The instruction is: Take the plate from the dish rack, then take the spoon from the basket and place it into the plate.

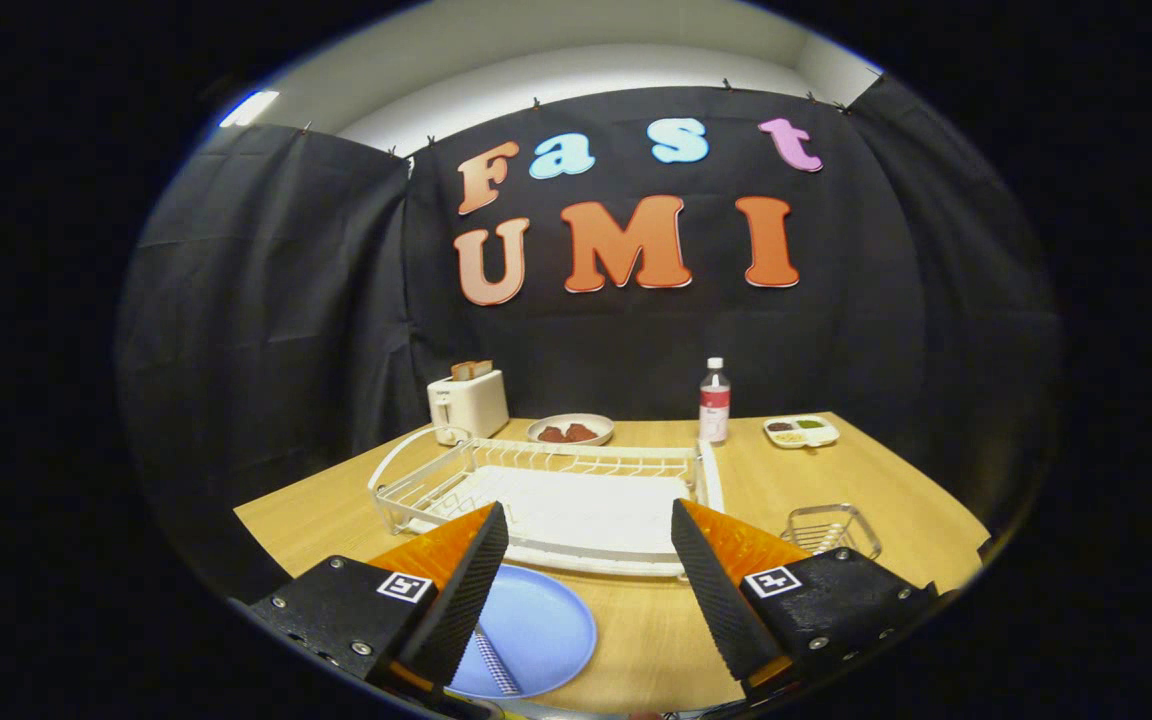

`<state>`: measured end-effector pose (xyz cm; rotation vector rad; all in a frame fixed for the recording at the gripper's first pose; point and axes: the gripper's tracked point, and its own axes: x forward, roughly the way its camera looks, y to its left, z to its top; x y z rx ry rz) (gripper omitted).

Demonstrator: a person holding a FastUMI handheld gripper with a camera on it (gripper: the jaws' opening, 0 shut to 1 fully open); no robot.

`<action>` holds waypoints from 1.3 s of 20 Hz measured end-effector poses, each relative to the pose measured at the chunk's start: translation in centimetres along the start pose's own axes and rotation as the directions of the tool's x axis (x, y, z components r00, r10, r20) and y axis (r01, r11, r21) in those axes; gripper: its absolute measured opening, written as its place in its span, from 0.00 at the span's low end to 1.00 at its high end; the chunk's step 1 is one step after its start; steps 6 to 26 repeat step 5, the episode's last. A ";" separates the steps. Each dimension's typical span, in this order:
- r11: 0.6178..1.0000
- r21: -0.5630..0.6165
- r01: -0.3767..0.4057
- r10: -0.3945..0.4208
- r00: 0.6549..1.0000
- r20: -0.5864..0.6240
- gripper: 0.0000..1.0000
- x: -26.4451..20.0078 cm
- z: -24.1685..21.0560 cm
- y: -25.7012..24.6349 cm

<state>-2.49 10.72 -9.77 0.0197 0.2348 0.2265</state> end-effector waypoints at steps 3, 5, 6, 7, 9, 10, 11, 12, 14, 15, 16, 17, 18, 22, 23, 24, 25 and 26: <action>0.996 -0.016 0.085 -0.084 0.995 0.045 0.97 -1.2 2.9 -4.5; 0.989 -0.039 0.140 -0.137 0.988 0.071 0.97 -1.9 4.5 -7.2; 0.989 -0.039 0.140 -0.137 0.988 0.071 0.97 -1.9 4.5 -7.2; 0.989 -0.039 0.140 -0.137 0.988 0.071 0.97 -1.9 4.5 -7.2; 0.989 -0.039 0.140 -0.137 0.988 0.071 0.97 -1.9 4.5 -7.2; 0.989 -0.039 0.140 -0.137 0.988 0.071 0.97 -1.9 4.5 -7.2; 0.989 -0.039 0.140 -0.137 0.988 0.071 0.97 -1.9 4.5 -7.2; 0.989 -0.039 0.140 -0.137 0.988 0.071 0.97 -1.9 4.5 -7.2; 0.989 -0.039 0.140 -0.137 0.988 0.071 0.97 -1.9 4.5 -7.2; 0.989 -0.039 0.140 -0.137 0.988 0.071 0.97 -1.9 4.5 -7.2; 0.989 -0.039 0.140 -0.137 0.988 0.071 0.97 -1.9 4.5 -7.2; 0.989 -0.039 0.140 -0.137 0.988 0.071 0.97 -1.9 4.5 -7.2; 0.989 -0.039 0.140 -0.137 0.988 0.071 0.97 -1.9 4.5 -7.2; 0.989 -0.039 0.140 -0.137 0.988 0.071 0.97 -1.9 4.5 -7.2; 0.989 -0.039 0.140 -0.137 0.988 0.071 0.97 -1.9 4.5 -7.2; 0.989 -0.039 0.140 -0.137 0.988 0.071 0.97 -1.9 4.5 -7.2; 0.989 -0.039 0.140 -0.137 0.988 0.071 0.97 -1.9 4.5 -7.2; 0.989 -0.039 0.140 -0.137 0.988 0.071 0.97 -1.9 4.5 -7.2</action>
